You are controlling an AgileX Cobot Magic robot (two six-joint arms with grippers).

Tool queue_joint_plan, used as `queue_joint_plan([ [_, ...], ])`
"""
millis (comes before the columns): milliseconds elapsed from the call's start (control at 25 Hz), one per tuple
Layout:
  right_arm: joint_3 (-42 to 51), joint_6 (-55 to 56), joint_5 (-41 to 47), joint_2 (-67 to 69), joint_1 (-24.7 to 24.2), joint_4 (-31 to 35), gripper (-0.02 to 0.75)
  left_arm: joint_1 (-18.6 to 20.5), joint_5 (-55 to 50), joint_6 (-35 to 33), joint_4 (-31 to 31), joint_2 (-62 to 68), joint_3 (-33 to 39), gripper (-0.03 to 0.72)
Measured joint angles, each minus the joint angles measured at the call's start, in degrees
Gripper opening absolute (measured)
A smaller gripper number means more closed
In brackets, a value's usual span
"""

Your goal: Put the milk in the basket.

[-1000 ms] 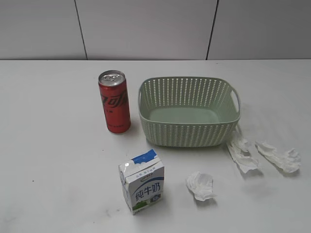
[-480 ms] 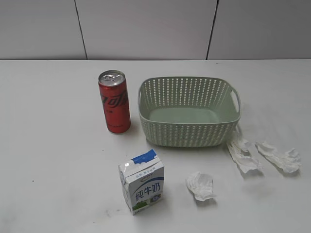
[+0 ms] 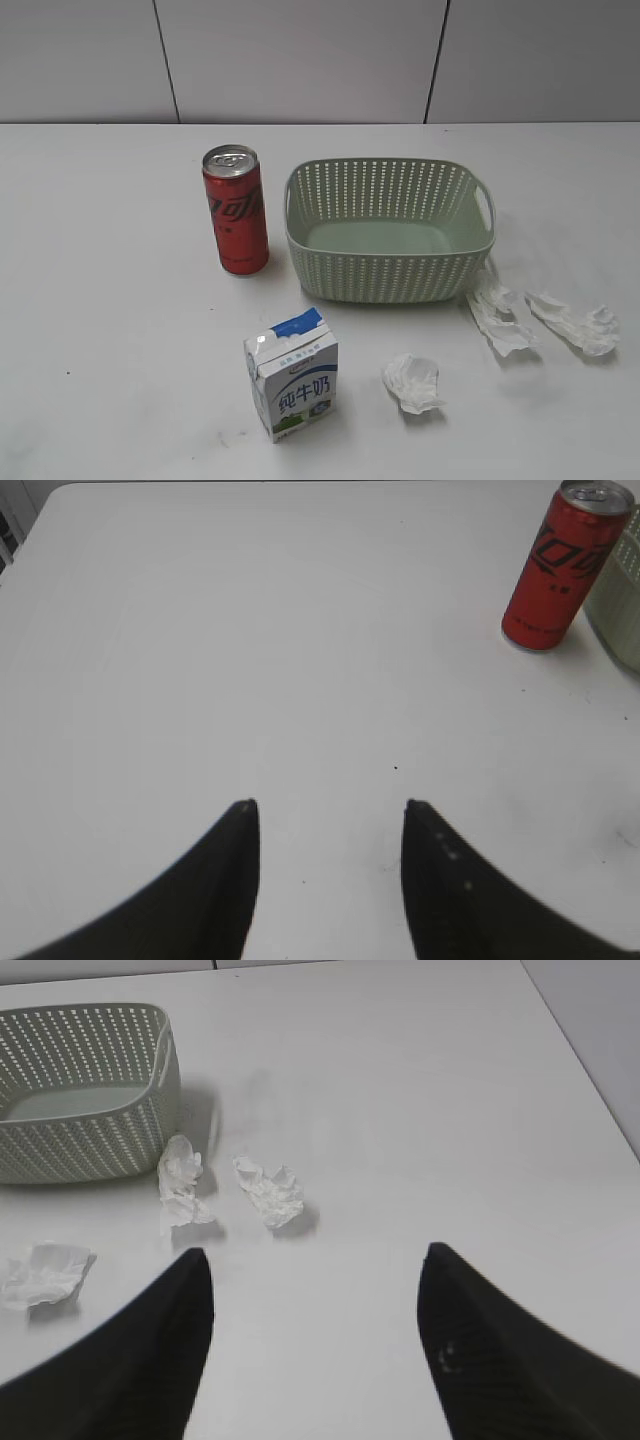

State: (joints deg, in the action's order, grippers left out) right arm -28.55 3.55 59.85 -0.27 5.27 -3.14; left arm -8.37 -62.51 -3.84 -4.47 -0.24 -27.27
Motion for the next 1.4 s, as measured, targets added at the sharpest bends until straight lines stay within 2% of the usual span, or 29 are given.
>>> queue_joint_plan([
  [760, 0.0, 0.0, 0.0, 0.0, 0.0, 0.0, 0.519, 0.0, 0.0, 0.0, -0.1, 0.0, 0.0, 0.342],
  [880, 0.0, 0.0, 0.0, 0.0, 0.0, 0.0, 0.519, 0.0, 0.0, 0.0, -0.2, 0.0, 0.0, 0.41],
  [1040, 0.0, 0.0, 0.0, 0.0, 0.0, 0.0, 0.519, 0.0, 0.0, 0.0, -0.2, 0.0, 0.0, 0.622],
  [1080, 0.0, 0.0, 0.0, 0.0, 0.0, 0.0, 0.519, 0.0, 0.0, 0.0, -0.2, 0.0, 0.0, 0.651],
  [1200, 0.0, 0.0, 0.0, 0.0, 0.0, 0.0, 0.519, 0.0, 0.1, 0.0, 0.2, 0.0, 0.0, 0.682],
  [1400, 0.0, 0.0, 0.0, 0.0, 0.0, 0.0, 0.519, 0.0, 0.5, -0.8, -1.2, 0.8, -1.1, 0.683],
])
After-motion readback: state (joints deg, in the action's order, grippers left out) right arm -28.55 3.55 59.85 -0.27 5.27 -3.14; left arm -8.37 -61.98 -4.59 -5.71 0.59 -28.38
